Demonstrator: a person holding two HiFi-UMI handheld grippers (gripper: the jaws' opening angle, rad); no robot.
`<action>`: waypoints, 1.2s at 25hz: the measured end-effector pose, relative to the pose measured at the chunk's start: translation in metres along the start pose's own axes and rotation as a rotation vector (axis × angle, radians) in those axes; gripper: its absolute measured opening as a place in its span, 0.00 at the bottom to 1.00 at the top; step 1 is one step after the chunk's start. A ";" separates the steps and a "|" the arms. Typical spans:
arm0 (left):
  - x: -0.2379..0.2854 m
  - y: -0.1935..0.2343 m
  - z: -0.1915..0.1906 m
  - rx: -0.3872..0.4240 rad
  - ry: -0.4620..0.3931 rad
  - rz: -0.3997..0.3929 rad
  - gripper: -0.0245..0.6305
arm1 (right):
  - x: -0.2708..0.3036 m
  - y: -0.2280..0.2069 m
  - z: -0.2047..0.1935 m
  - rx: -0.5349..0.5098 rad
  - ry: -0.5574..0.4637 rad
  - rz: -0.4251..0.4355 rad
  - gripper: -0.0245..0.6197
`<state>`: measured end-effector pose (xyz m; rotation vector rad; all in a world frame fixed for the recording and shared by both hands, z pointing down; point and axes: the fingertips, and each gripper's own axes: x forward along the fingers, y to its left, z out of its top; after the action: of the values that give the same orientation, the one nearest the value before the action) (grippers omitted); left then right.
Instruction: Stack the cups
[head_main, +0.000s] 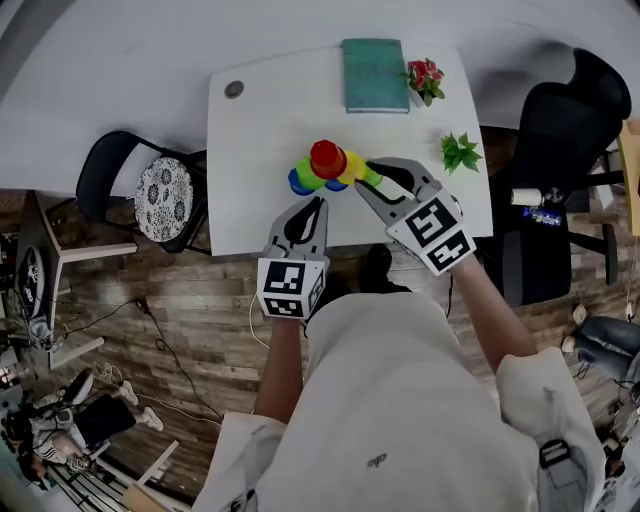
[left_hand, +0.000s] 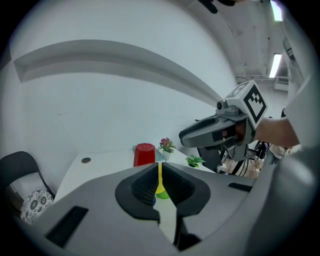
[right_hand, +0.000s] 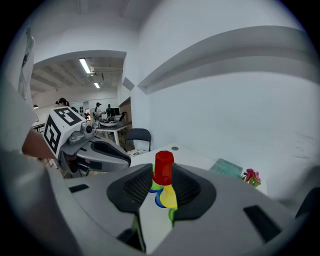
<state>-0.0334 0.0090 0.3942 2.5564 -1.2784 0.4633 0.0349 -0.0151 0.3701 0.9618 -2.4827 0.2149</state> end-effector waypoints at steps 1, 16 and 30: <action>0.000 0.000 0.001 0.004 -0.001 -0.010 0.09 | -0.002 0.001 -0.001 0.007 -0.001 -0.013 0.22; -0.035 -0.007 0.005 0.093 -0.006 -0.200 0.09 | -0.037 0.042 -0.003 0.148 -0.039 -0.230 0.07; -0.094 0.004 -0.011 0.138 -0.013 -0.292 0.09 | -0.045 0.109 -0.004 0.213 -0.075 -0.341 0.05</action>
<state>-0.0913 0.0790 0.3684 2.8034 -0.8817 0.4878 -0.0079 0.0940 0.3548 1.4867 -2.3465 0.3401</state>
